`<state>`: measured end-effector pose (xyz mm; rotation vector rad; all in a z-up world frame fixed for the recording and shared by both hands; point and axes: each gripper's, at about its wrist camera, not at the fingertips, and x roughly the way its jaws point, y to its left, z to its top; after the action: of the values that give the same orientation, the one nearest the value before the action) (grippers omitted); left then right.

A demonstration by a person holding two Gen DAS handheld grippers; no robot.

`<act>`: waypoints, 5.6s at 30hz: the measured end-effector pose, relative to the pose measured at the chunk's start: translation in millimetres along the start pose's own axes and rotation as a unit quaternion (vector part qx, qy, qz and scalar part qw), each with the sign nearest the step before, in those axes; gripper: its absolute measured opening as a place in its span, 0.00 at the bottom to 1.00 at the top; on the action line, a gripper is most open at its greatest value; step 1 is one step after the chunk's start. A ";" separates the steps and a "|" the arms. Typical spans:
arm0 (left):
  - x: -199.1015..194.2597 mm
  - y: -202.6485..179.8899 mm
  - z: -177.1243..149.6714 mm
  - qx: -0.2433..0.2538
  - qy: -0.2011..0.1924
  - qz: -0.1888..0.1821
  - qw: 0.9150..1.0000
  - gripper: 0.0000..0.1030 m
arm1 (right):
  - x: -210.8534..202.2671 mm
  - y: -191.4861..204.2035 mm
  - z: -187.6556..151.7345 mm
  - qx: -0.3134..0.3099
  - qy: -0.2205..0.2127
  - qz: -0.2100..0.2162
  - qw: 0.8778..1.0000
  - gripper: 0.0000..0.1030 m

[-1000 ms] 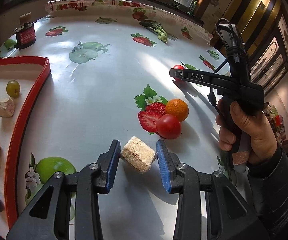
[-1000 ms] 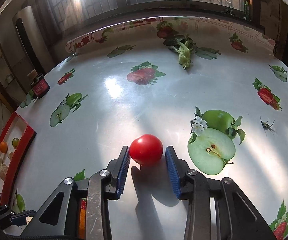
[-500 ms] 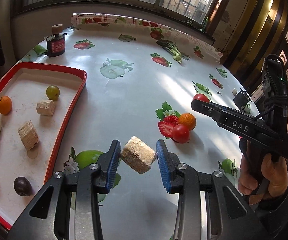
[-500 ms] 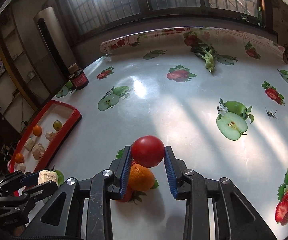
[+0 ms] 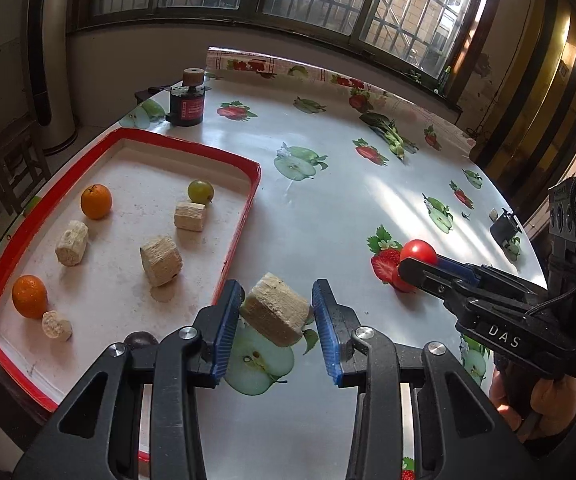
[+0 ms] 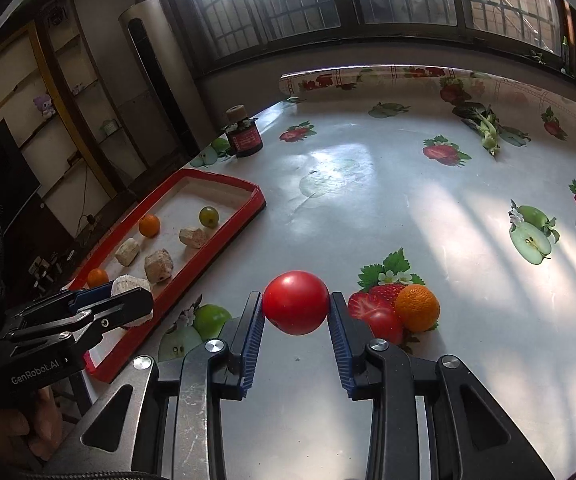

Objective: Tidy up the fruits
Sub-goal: 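Carry the block and tomato into the red tray and open both tools, then move right tool to the last orange while left tool approaches the other tomato, then close right tool on the orange while left tool closes on the red tomato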

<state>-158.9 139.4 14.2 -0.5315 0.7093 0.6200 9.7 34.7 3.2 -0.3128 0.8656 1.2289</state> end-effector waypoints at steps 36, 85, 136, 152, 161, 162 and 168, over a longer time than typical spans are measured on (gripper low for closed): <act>-10.1 107.5 0.9 -0.068 -0.001 0.067 0.995 0.34 | 64.7 85.4 25.2 -0.059 0.036 0.043 0.997 0.32; 5.5 99.3 -6.6 -0.072 0.031 0.079 0.994 0.49 | 76.8 73.3 43.3 -0.047 0.026 0.052 0.997 0.53; 75.8 -93.5 -14.2 0.079 0.104 -0.050 0.990 0.49 | 25.3 -96.9 -5.1 0.092 0.019 -0.035 0.995 0.30; 124.5 -150.0 -1.4 0.105 0.125 -0.080 0.983 0.30 | -32.7 -132.0 -33.6 0.113 -0.009 -0.078 0.990 0.30; 101.6 -140.7 0.9 0.102 0.103 -0.075 0.987 0.29 | -43.1 -119.6 -36.3 0.104 -0.015 -0.071 0.992 0.30; 98.4 -138.1 1.4 0.101 0.100 -0.074 0.987 0.29 | -43.4 -117.1 -36.0 0.102 -0.015 -0.070 0.992 0.30; 79.5 -117.3 3.1 0.086 0.084 -0.064 0.991 0.29 | -42.9 -99.9 -32.5 0.089 -0.019 -0.060 0.994 0.30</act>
<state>-30.6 86.1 -14.2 -0.4686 0.8723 0.3929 84.2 -49.8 -10.2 -0.1944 0.9040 1.0352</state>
